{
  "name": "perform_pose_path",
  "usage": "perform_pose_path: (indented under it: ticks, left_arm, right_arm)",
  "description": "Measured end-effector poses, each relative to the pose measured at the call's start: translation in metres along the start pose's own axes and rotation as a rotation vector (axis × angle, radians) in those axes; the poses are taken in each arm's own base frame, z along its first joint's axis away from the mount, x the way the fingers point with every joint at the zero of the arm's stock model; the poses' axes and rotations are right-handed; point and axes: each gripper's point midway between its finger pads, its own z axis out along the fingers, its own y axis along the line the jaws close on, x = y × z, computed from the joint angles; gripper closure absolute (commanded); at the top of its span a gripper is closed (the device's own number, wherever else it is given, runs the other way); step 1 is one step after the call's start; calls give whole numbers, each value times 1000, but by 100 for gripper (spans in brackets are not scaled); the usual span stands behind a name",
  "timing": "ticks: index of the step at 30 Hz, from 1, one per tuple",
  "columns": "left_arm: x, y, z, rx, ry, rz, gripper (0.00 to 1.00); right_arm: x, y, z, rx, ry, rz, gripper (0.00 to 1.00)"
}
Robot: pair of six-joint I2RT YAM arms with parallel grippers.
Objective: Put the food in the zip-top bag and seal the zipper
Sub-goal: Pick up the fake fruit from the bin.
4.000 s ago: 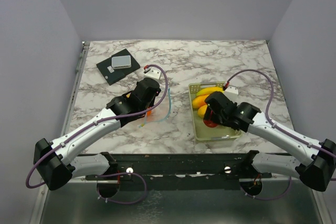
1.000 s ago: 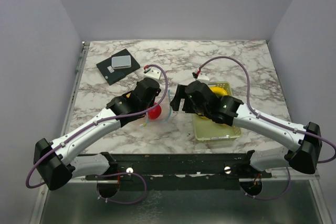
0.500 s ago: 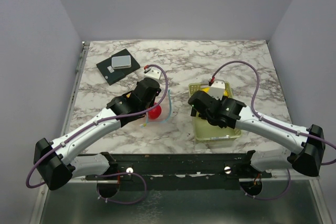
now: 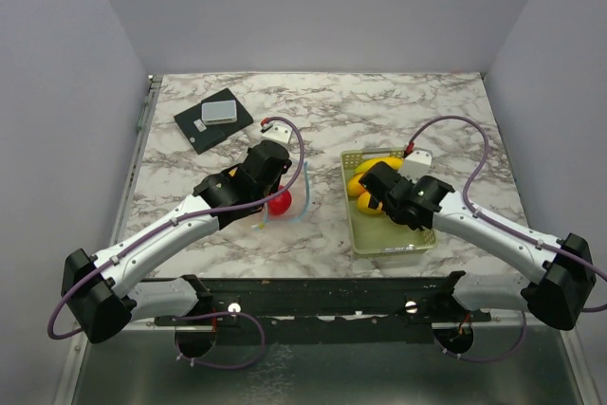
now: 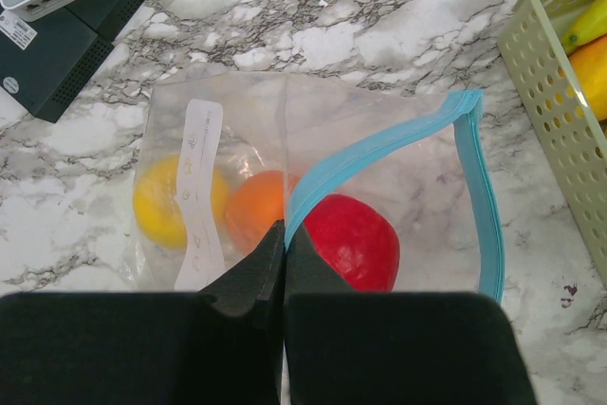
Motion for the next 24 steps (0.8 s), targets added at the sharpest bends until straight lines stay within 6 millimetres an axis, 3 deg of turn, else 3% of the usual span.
perform_pose_path:
  ticks: [5,24]
  left_arm:
    - [0,0,0,0,0,0,100]
    - [0,0,0,0,0,0,100]
  right_arm:
    - [0,-15,13,40,22,26,7]
    - [10,-29,44,55,98,118,2]
